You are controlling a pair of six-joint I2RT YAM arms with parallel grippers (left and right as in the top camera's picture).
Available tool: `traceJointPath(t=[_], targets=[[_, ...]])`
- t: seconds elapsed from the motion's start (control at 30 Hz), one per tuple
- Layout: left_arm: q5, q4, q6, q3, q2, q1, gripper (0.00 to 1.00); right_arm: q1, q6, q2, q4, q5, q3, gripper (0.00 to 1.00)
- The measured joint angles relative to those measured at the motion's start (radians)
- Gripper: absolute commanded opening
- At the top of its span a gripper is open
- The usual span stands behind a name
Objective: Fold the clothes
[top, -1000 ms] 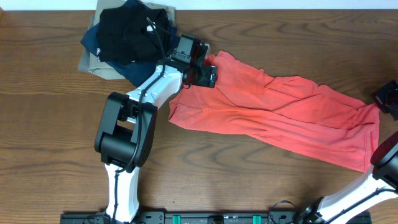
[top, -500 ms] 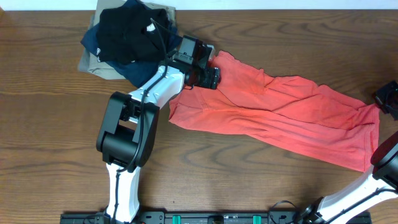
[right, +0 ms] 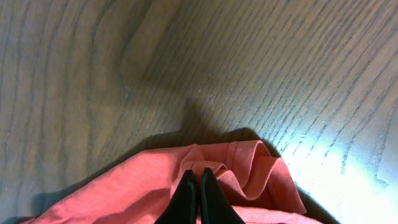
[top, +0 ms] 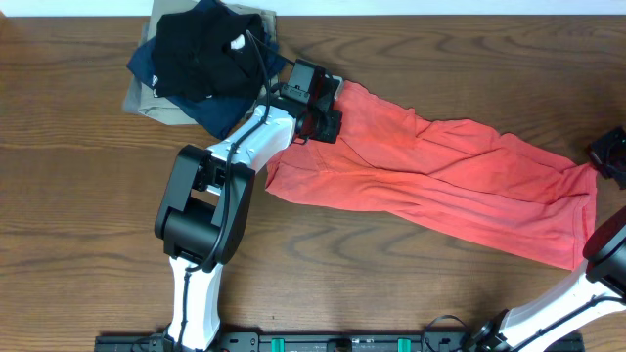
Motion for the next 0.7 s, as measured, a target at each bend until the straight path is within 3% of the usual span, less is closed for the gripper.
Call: traceJointPath(t=[0.23, 0.53, 0.7], targets=[[-0.049, -0.002, 0.000, 0.000, -0.022, 0.004, 0.06, 0.000, 0.000, 0.000, 0.000, 0.004, 0.000, 0.01], [-0.064, -0.056, 0.000, 0.000, -0.222, 0.036, 0.06, 0.000, 0.000, 0.000, -0.002, 0.006, 0.000, 0.01], [-0.064, -0.121, 0.000, 0.000, -0.241, 0.038, 0.06, 0.000, 0.000, 0.000, -0.008, 0.006, 0.000, 0.01]])
